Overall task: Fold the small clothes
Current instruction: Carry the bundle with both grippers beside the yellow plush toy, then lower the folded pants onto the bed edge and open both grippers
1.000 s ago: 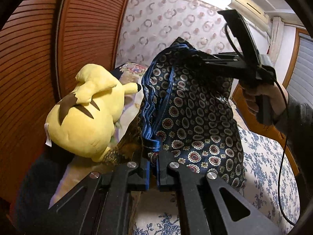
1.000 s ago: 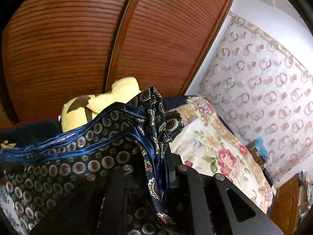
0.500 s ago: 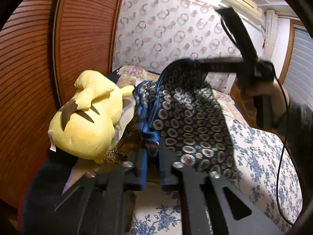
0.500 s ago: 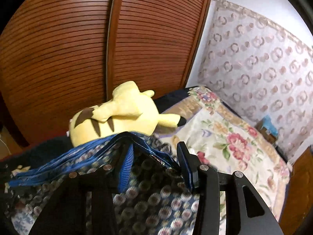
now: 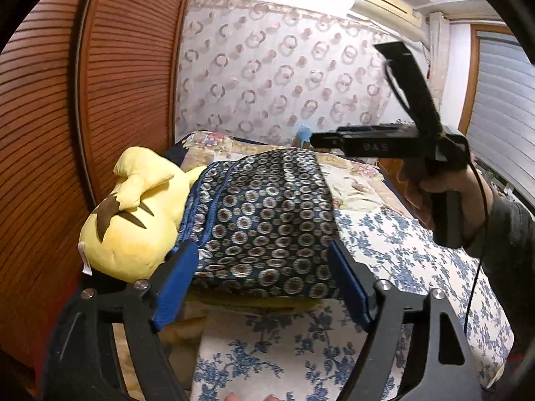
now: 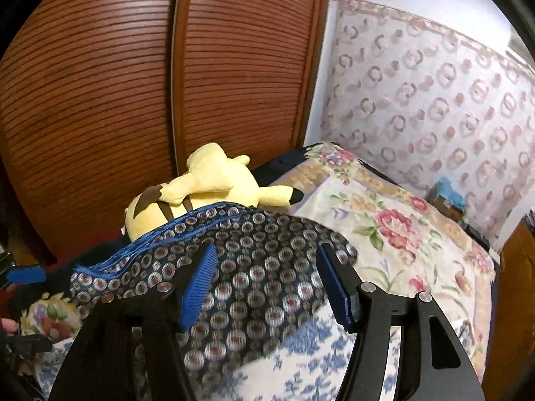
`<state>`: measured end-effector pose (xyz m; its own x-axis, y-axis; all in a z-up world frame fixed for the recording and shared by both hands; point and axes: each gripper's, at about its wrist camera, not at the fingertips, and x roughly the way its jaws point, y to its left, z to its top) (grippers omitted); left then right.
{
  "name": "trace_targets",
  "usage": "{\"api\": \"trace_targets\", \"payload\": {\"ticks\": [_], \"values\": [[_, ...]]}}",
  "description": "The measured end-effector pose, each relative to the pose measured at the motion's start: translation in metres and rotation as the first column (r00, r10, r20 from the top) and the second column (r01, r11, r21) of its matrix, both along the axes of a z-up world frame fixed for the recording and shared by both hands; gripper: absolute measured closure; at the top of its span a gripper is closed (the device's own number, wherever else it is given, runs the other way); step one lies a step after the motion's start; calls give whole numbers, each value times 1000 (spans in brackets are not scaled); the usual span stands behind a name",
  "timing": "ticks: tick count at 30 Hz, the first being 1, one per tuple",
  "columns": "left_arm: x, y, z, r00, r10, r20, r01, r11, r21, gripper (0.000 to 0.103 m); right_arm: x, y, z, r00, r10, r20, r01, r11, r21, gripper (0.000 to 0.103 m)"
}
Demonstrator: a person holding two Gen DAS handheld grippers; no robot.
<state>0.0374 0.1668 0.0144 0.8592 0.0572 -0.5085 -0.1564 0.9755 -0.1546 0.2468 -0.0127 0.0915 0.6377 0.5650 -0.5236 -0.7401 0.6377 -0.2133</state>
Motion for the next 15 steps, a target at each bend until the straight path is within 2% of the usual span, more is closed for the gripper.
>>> {"api": "trace_targets", "payload": {"ticks": [3, 8, 15], "values": [[0, -10, 4, 1000, -8, 17, 8, 1000, 12, 22, -20, -22, -5, 1000, -12, -13, 13, 999, 31, 38], [3, -32, 8, 999, -35, 14, 34, 999, 42, 22, -52, -64, -21, 998, -59, -31, 61, 997, 56, 25], [11, -75, 5, 994, -108, -19, 109, 992, 62, 22, -101, -134, -34, 982, -168, -82, 176, 978, 107, 25]]}}
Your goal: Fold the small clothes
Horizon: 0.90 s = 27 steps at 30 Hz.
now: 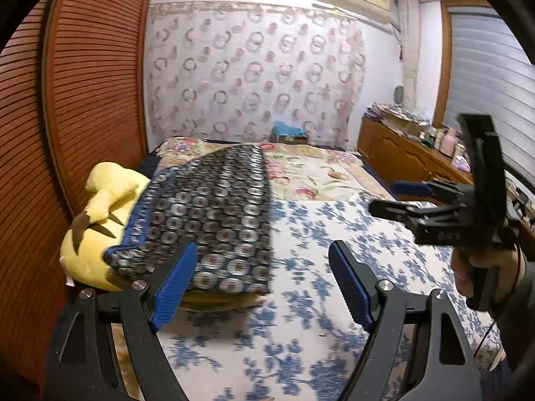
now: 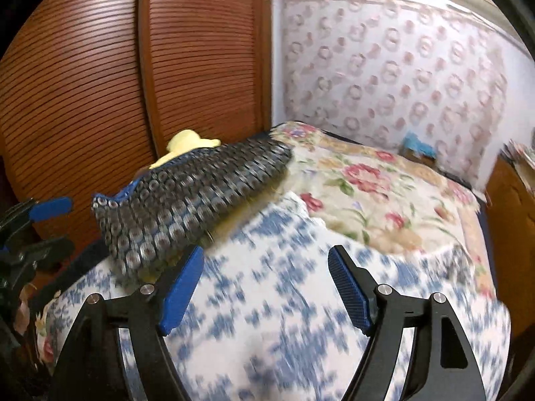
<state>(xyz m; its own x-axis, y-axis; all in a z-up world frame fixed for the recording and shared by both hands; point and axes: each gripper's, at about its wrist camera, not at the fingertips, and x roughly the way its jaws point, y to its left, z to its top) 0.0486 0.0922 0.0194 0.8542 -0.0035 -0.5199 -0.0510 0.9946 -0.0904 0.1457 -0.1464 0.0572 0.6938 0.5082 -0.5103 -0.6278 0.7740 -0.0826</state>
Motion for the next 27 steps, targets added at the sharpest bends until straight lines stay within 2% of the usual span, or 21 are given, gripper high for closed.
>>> {"api": "trace_targets", "payload": {"ticks": [5, 8, 16, 21, 27], "values": [[5, -34, -1, 997, -71, -10, 71, 997, 12, 22, -32, -48, -8, 995, -92, -30, 94, 994, 58, 25], [7, -53, 0, 994, -105, -10, 105, 994, 14, 22, -52, -68, -7, 987, -161, -12, 162, 985, 64, 22], [12, -98, 7, 986, -168, 1, 168, 986, 22, 22, -95, -108, 1, 945, -327, 25, 325, 943, 74, 21], [6, -117, 23, 987, -157, 41, 154, 986, 63, 22, -122, -116, 8, 930, -361, 65, 353, 930, 103, 21], [-2, -122, 38, 987, -134, 85, 128, 989, 68, 22, -154, -117, 24, 913, -392, 109, 374, 914, 156, 21]]}}
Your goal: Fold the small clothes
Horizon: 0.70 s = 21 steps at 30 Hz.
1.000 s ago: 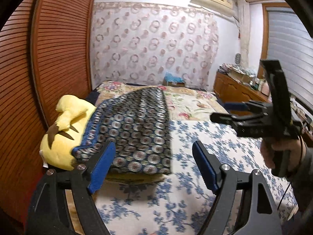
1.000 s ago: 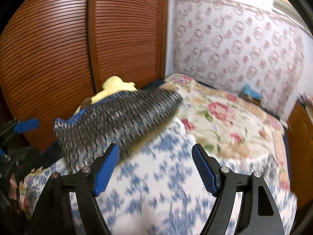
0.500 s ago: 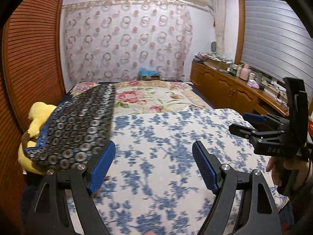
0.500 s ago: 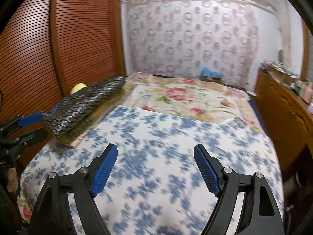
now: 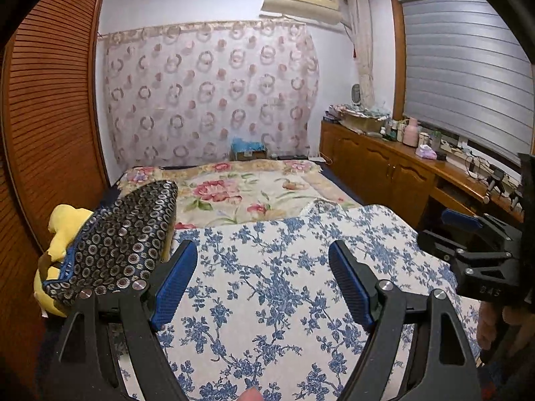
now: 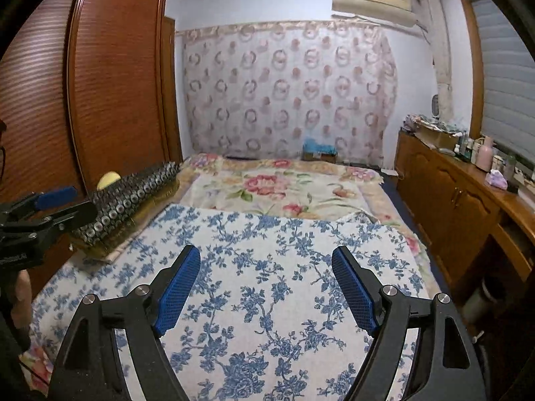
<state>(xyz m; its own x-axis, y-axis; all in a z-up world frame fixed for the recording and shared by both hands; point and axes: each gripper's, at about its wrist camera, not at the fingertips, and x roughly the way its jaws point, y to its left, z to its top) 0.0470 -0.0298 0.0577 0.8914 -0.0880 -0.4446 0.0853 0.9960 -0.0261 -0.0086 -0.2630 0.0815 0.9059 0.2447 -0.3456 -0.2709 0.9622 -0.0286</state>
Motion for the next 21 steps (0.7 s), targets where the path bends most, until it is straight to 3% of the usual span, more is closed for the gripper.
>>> {"api": "trace_targets", "payload": {"ticks": [9, 21], "values": [[-12, 4, 18, 999, 21, 49, -21, 1000, -2, 22, -34, -2, 6, 996, -24, 91, 20, 999, 46, 21], [-14, 2, 17, 998, 40, 52, -41, 999, 14, 22, -35, -9, -9, 994, -33, 106, 26, 998, 63, 21]]}}
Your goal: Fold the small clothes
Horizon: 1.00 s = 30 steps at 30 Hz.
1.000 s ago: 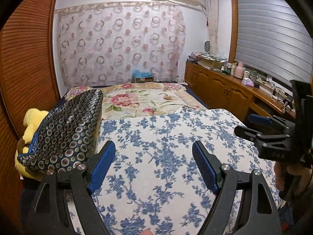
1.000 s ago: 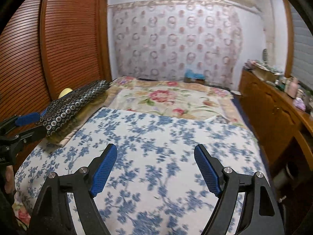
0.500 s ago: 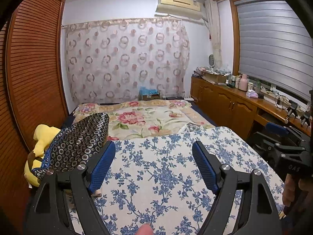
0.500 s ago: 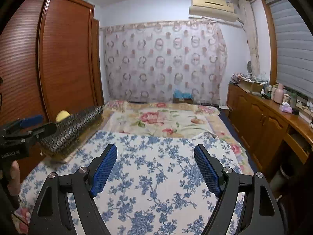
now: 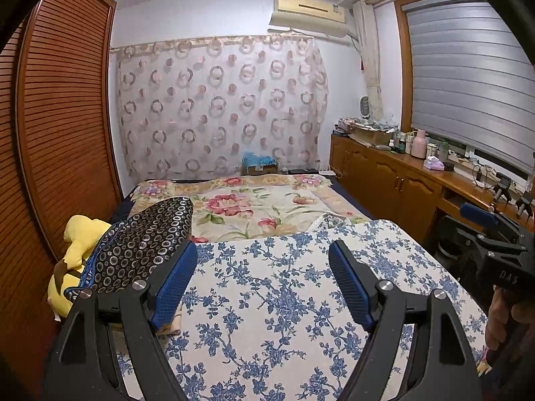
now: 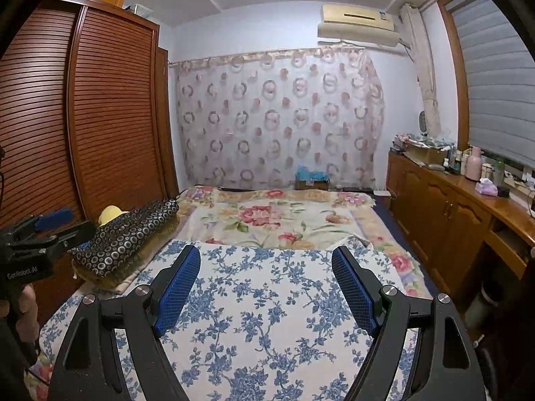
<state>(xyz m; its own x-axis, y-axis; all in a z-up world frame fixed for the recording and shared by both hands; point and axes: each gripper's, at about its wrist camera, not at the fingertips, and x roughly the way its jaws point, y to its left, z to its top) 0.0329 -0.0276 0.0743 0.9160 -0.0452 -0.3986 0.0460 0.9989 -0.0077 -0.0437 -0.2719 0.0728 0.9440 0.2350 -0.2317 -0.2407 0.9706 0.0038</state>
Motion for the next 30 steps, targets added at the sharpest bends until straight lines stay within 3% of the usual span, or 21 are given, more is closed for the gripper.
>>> {"api": "trace_targets", "payload": {"ticks": [30], "values": [[-1, 1, -5, 1000, 4, -3, -4, 1000, -1, 22, 13, -3, -5, 1000, -8, -10, 8, 1000, -1, 21]]}}
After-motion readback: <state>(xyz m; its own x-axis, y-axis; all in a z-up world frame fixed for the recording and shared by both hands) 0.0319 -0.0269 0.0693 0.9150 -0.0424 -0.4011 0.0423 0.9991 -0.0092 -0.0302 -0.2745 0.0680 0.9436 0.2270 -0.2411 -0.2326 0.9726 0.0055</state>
